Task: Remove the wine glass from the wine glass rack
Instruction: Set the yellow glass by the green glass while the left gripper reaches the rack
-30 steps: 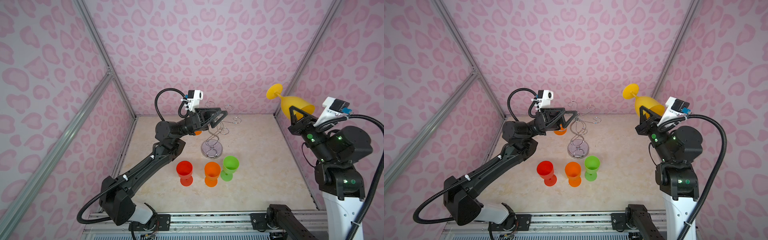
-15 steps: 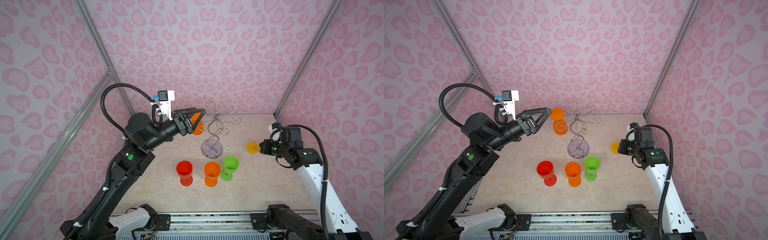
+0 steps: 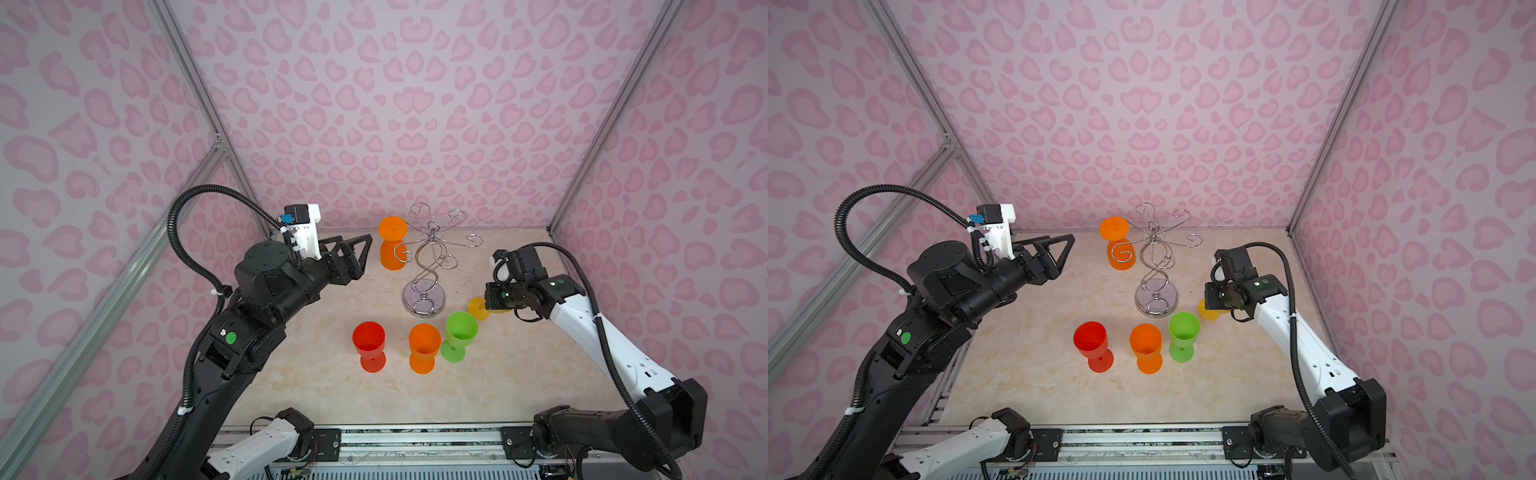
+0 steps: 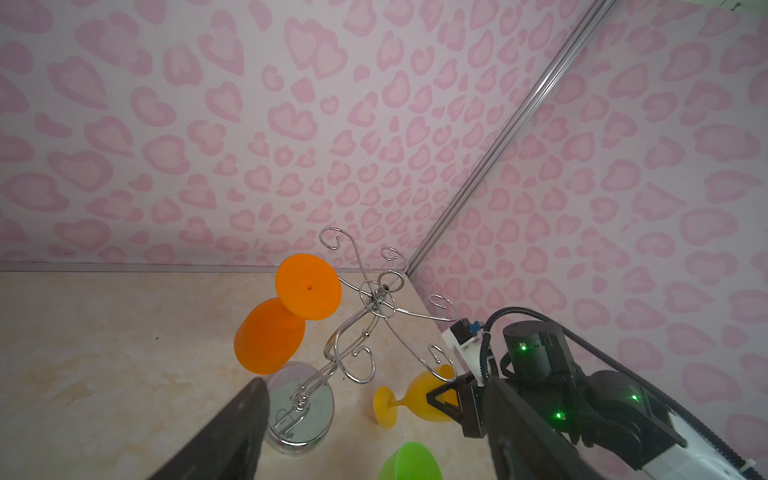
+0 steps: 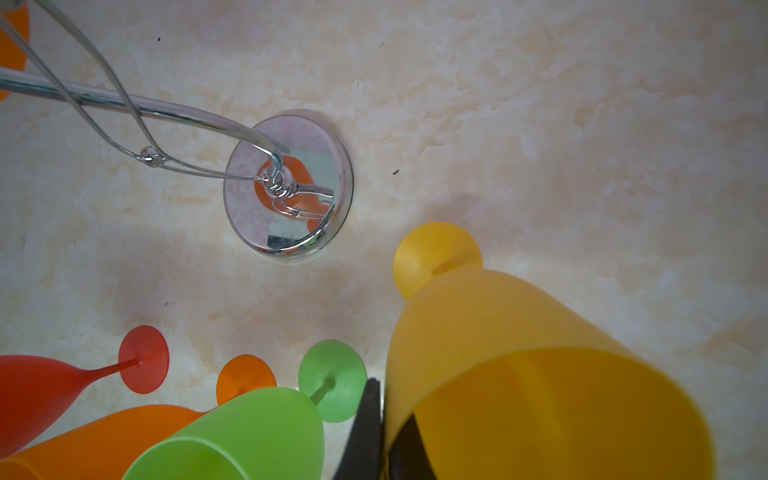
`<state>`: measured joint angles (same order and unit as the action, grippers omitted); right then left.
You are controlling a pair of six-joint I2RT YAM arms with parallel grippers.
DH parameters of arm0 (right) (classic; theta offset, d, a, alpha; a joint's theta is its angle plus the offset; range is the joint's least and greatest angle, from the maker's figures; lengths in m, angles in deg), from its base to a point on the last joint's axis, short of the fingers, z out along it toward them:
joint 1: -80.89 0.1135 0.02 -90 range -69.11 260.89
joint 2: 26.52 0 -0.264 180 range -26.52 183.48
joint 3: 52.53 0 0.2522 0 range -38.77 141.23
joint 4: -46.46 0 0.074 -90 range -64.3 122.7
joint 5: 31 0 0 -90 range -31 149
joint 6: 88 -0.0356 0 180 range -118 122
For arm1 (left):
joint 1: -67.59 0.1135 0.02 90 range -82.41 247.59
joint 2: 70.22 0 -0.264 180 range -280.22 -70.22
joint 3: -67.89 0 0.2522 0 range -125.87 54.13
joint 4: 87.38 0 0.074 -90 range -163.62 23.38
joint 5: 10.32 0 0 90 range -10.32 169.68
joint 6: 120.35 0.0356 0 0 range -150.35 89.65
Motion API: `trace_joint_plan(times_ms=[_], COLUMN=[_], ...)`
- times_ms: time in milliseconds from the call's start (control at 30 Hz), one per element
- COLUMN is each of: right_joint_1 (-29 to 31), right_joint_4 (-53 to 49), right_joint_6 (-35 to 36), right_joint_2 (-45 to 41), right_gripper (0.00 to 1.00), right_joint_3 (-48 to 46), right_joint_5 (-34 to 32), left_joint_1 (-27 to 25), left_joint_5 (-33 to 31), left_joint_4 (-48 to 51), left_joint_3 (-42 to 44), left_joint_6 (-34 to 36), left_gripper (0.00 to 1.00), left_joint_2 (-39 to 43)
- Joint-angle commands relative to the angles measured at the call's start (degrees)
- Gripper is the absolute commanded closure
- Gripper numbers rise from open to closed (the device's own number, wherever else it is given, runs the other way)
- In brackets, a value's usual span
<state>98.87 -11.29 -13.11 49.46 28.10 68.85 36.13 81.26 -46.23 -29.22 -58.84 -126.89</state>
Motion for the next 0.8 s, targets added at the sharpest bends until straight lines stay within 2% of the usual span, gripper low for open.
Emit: trace_joint_plan(times_ms=[0, 533, 767], right_joint_1=[0.63, 3.99, 4.25], right_joint_4=[1.41, -0.27, -2.88], right_joint_6=[0.59, 1.41, 1.78], right_joint_2=[1.67, 8.04, 9.66], right_gripper=[1.00, 1.00, 0.89], right_joint_3=[0.53, 3.60, 6.50], right_joint_5=[-2.37, -3.52, -3.43], left_joint_1=[0.16, 0.70, 0.88], left_joint_5=[-1.07, -0.31, -0.61], left_joint_4=[0.60, 0.64, 0.64], left_joint_3=[0.29, 1.26, 1.85], left_joint_6=[0.98, 0.63, 0.72], left_gripper=[0.17, 0.18, 0.18], left_joint_2=[0.41, 0.39, 0.90])
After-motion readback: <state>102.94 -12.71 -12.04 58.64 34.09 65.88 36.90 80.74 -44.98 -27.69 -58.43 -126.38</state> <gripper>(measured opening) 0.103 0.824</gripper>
